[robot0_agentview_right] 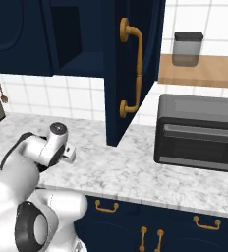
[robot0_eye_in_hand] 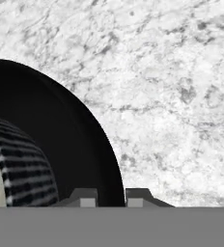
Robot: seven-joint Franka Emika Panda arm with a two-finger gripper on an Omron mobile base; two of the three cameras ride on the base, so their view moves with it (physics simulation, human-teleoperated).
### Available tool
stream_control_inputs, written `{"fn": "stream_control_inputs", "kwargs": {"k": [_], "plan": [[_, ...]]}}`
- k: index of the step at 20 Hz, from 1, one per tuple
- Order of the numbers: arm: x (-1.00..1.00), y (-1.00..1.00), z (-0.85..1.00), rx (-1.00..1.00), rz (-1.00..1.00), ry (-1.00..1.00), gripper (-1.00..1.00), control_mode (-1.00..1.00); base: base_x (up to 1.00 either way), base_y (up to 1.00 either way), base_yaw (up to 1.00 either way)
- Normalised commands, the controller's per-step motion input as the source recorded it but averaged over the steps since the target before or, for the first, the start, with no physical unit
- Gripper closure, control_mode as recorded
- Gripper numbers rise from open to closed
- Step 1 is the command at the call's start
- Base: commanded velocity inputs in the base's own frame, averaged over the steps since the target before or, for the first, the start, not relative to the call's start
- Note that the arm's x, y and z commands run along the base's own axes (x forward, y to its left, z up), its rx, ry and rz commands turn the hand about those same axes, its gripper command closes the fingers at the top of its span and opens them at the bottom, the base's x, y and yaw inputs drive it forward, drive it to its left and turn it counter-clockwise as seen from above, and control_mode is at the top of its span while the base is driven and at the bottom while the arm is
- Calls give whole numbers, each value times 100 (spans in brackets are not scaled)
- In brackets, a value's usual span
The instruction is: Pick up the bowls on the counter and stack them on top of one another in the open cabinet. Place the smaller bowl on top of the larger bowl.
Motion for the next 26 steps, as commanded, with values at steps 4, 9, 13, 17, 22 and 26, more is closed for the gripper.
{"fn": "stream_control_inputs", "kwargs": {"k": [4, 9, 13, 17, 22, 26], "plan": [[-53, -16, 100, 2, -26, -19, 100, -100, 0, 0, 0], [-42, -43, 100, 10, -35, -14, 100, -100, 0, 0, 0], [-39, -78, 100, 25, -44, -3, 100, -100, 0, 0, 0], [-30, -81, 100, 24, -43, 0, 100, -100, 0, 0, 0], [-22, -71, 100, 25, -40, -1, 100, -100, 0, 0, 0], [-4, -25, 100, 28, -32, -4, 100, -100, 0, 0, 0]]}}
